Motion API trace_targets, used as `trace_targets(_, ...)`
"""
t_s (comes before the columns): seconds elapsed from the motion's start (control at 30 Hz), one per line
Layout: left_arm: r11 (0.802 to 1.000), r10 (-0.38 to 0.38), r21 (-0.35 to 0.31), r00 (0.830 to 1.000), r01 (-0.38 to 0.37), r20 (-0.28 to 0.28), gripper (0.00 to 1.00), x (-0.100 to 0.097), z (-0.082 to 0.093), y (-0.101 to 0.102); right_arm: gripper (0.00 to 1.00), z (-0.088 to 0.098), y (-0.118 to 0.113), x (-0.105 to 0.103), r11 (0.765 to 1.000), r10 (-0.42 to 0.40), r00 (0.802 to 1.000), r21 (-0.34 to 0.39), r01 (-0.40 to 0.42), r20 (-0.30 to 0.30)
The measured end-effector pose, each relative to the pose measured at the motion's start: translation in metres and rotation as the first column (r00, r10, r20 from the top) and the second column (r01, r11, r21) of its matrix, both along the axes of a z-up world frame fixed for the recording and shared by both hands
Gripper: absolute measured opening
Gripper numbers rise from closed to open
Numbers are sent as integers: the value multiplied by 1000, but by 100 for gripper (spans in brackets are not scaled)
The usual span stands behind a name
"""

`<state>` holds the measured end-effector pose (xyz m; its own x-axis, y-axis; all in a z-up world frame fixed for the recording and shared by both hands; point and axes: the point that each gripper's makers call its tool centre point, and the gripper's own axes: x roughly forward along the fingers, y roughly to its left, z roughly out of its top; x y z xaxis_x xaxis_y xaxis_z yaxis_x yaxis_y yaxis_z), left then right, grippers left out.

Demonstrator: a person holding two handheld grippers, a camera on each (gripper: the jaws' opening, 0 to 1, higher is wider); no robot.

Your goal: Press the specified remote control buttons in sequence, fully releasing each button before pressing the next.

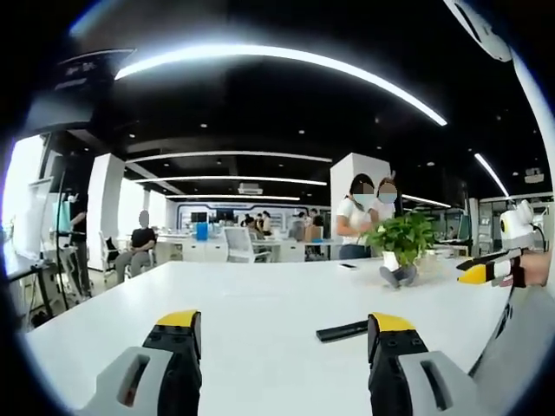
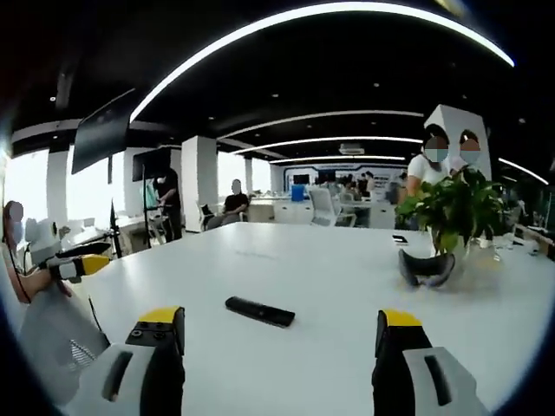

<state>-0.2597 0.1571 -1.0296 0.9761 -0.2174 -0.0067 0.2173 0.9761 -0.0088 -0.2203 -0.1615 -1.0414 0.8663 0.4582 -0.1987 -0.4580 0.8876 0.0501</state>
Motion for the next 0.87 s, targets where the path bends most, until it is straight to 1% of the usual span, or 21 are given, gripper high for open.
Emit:
trace_targets(0.13,1000,-2,2,1000,2,-7,82,1,-4,1,91,2,0,0,1000,-9,1000,6,9,8)
trace_targets(0.23,1000,-2,-3,1000,2,-11,82,1,-5,2,91,2,4,-1,1000,8,1000,-30,-7,20)
trace_targets(0.37,1000,-3,1,1000,3,-14,82,1,-5,1,91,1,18,-5,991,66,997,-120,-61,39)
trace_targets(0.5,1000,-2,-4,1000,1,-16,82,0,-3,0,90,0,22,-6,989,85,996,-123,-80,34)
trace_targets(0.67,1000,-1,-4,1000,0,-15,82,0,-1,-2,90,-2,19,-5,991,72,997,-119,-69,23)
trace_targets(0.87,1000,-1,-6,1000,1,-21,81,0,-1,-2,89,-5,19,-6,988,79,997,-132,-77,9)
